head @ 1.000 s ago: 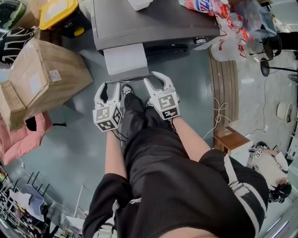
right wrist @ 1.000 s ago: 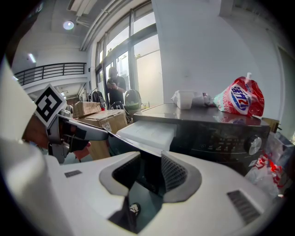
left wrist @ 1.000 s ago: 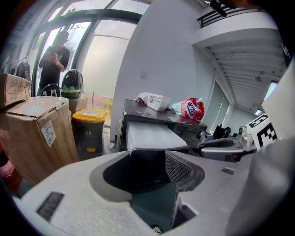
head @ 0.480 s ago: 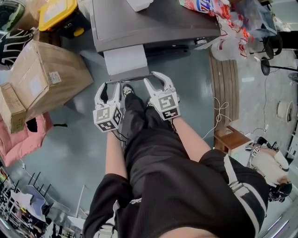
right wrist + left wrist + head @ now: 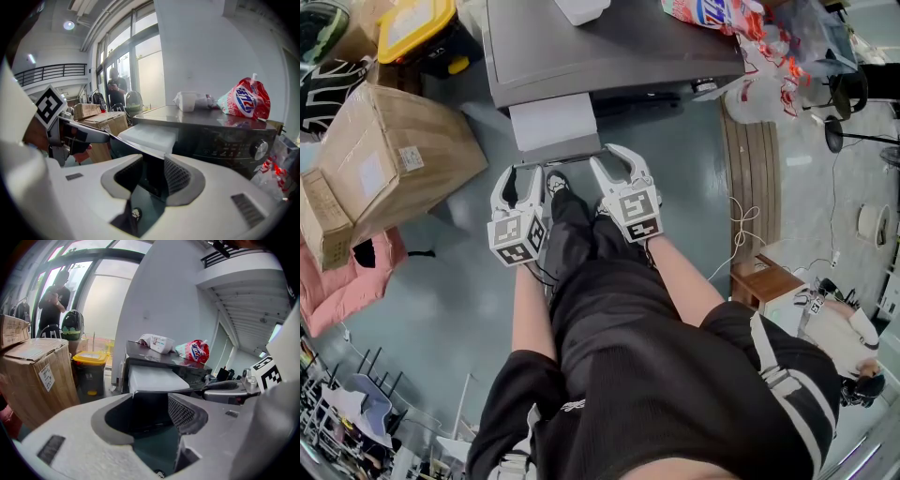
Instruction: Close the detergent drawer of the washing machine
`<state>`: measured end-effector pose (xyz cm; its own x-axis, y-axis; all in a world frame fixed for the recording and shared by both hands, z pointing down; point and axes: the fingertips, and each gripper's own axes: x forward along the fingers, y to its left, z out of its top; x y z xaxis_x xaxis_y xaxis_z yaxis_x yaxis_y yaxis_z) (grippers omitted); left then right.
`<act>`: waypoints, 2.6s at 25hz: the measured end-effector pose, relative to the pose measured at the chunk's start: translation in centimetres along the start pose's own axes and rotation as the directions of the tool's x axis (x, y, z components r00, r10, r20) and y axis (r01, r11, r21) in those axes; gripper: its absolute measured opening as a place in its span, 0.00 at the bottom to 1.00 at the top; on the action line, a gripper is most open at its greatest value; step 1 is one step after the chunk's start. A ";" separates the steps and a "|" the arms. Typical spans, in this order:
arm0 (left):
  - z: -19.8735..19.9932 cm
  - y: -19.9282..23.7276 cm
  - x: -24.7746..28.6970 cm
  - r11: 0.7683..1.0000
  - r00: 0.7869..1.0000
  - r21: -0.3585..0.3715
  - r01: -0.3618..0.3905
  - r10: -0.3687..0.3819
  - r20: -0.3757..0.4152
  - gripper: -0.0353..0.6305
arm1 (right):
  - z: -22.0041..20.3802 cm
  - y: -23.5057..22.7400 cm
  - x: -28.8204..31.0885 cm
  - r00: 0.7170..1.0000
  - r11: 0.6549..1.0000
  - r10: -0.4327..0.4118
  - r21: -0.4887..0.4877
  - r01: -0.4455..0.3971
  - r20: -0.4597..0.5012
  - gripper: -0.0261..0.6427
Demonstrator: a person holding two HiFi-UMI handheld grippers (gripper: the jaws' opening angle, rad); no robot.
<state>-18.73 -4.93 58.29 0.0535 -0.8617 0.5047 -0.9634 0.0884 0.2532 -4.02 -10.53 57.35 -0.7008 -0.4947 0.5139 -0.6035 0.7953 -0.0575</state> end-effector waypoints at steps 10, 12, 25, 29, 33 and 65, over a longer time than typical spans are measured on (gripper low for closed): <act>0.4 0.2 0.4 1.000 1.000 0.002 0.006 -0.006 -0.006 0.41 | 0.3 -0.3 0.4 1.000 1.000 -0.007 0.001 0.007 -0.002 0.25; 0.5 0.2 0.4 1.000 1.000 0.003 0.007 -0.007 -0.005 0.41 | 0.4 -0.3 0.4 1.000 1.000 -0.009 0.001 0.009 -0.003 0.25; 0.9 0.4 1.2 1.000 1.000 0.002 0.015 -0.015 -0.010 0.41 | 0.8 -0.8 1.0 1.000 1.000 -0.020 0.001 0.020 -0.008 0.25; 1.1 0.6 1.4 1.000 1.000 -0.001 0.016 -0.016 -0.011 0.41 | 1.0 -0.9 1.3 1.000 1.000 -0.023 -0.001 0.023 -0.010 0.25; 1.4 0.7 1.7 1.000 1.000 -0.004 0.018 -0.018 -0.010 0.41 | 1.2 -1.1 1.5 1.000 1.000 -0.024 -0.003 0.024 -0.009 0.25; 2.8 1.7 3.8 0.999 0.999 -0.014 0.031 -0.031 -0.016 0.41 | 2.5 -2.3 3.6 0.999 0.999 -0.035 -0.002 0.035 -0.015 0.25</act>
<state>-20.90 -9.49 58.30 0.0879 -0.8557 0.5100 -0.9574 0.0687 0.2803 -6.12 -15.02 57.23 -0.6735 -0.5165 0.5288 -0.6266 0.7784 -0.0378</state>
